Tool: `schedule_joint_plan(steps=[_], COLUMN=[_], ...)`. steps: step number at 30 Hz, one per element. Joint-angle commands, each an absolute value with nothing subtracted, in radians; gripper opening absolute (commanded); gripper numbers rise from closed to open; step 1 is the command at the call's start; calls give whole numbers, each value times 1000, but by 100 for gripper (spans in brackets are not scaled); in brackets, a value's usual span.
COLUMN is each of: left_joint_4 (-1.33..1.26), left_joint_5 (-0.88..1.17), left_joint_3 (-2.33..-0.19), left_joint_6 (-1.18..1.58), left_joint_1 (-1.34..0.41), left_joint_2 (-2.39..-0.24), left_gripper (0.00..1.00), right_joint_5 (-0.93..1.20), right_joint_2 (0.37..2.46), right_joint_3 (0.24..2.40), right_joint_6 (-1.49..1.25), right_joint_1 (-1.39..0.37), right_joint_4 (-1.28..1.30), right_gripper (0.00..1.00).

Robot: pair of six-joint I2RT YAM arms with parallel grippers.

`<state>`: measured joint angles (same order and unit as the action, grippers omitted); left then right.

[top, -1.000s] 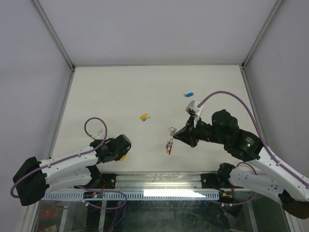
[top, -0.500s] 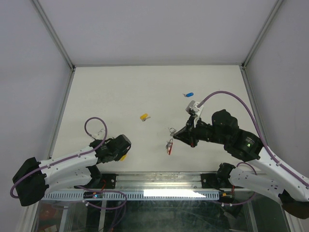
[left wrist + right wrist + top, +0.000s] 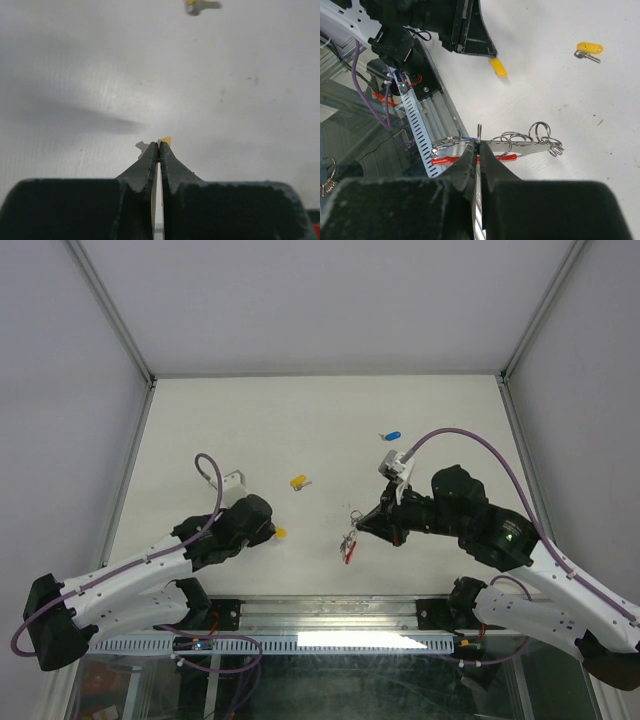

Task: Put the keys on the keyring
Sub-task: Pick up the key from the center of the board, then insert the key onto the keyring.

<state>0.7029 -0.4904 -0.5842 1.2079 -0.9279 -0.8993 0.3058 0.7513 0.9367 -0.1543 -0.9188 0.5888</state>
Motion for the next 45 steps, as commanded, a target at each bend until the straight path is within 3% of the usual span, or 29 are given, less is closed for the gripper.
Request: schedule_joint_plan(steps=[1,9,19,36,45], left_joint_4=[579,377,184,-206,-276], left_joint_5=[-435,-211,138,480,610], left_joint_3=[-739,-811,-870,-802,-824], left_joint_6=[845,360,45,45,76], left_joint_1=[-925,-925,-925,-925,-925], left_joint_2=[-904,-836,-796,-680,-688], left_gripper=[0,0,0,0,0], right_joint_5=[342,380,479,701,852], right_joint_2=[741,731,748,707,771], right_joint_3=[976,970,963,922,893], right_joint_6=[-149,-156,-199,-310,-410], right_joint_1=[-922,-922,-921,-922,-922], right_joint_4=[515,468,367,37,-181], right_gripper=[0,0,0,0,0])
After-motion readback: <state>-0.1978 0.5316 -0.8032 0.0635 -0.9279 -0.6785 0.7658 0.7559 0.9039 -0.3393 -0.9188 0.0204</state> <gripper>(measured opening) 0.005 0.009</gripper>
